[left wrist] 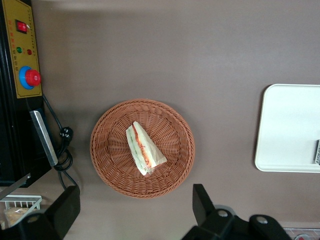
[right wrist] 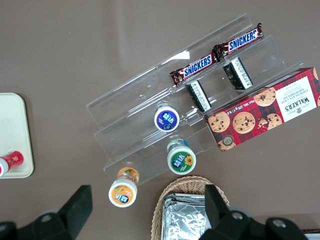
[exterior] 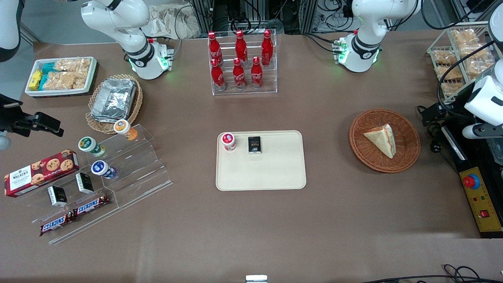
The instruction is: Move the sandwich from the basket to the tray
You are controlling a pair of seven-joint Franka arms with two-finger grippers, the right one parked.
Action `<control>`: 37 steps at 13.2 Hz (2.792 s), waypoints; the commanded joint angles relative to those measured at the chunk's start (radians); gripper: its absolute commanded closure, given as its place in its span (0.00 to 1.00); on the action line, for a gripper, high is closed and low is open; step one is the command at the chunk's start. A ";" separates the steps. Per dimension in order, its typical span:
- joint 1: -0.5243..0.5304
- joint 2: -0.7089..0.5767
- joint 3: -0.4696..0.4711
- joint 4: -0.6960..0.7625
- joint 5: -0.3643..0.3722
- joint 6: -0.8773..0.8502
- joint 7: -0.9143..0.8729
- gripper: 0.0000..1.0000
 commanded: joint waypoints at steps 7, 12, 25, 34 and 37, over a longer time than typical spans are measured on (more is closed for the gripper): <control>0.005 -0.011 -0.003 -0.010 0.003 -0.047 -0.274 0.00; 0.009 -0.205 -0.002 -0.432 0.005 0.214 -0.525 0.00; 0.051 -0.141 -0.002 -0.893 0.002 0.767 -0.684 0.00; 0.051 -0.029 -0.002 -1.006 0.001 1.017 -0.684 0.00; 0.051 -0.001 -0.002 -1.000 0.001 1.018 -0.713 0.76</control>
